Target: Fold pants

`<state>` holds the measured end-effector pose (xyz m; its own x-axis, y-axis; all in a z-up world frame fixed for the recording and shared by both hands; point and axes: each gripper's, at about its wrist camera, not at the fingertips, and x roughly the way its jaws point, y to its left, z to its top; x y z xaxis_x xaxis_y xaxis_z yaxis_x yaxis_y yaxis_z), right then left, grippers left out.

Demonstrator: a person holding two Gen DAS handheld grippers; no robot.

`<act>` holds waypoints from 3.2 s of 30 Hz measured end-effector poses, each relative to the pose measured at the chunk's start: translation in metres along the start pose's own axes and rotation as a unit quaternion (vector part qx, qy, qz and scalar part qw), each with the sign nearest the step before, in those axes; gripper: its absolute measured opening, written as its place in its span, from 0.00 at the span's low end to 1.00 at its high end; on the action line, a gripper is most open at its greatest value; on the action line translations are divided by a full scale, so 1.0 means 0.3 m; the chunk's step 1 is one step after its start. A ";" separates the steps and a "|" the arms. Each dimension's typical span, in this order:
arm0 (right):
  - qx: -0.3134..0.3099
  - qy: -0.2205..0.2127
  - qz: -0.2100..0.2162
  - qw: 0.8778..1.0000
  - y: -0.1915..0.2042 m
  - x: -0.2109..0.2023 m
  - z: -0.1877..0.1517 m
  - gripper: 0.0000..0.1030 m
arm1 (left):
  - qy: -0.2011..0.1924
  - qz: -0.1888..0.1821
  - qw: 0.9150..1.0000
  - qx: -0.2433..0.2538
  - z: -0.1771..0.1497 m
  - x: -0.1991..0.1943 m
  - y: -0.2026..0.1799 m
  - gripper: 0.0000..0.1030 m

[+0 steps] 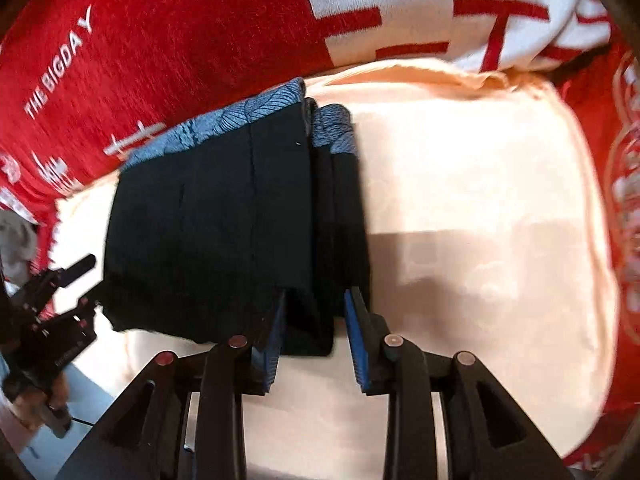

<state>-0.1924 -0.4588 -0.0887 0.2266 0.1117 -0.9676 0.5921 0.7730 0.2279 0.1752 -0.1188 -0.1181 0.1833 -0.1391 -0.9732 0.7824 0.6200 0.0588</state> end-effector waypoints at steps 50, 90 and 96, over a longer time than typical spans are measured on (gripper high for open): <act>0.052 0.002 0.088 0.995 -0.019 0.040 -0.010 0.80 | 0.056 -0.080 0.989 -0.109 0.051 0.117 0.185 0.99; 0.048 0.071 0.301 0.950 -0.187 0.334 0.219 0.82 | 0.096 -0.264 0.943 -0.176 0.196 0.386 0.198 1.00; 0.074 0.077 0.312 0.944 -0.222 0.348 0.223 0.83 | 0.107 -0.270 0.940 -0.178 0.197 0.390 0.202 1.00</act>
<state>-0.1563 -0.5405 -0.1974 0.4581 0.6151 -0.6417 0.4843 0.4327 0.7604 0.2793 -0.1430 -0.2153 -0.3365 -0.3726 -0.8648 0.4723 0.7277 -0.4973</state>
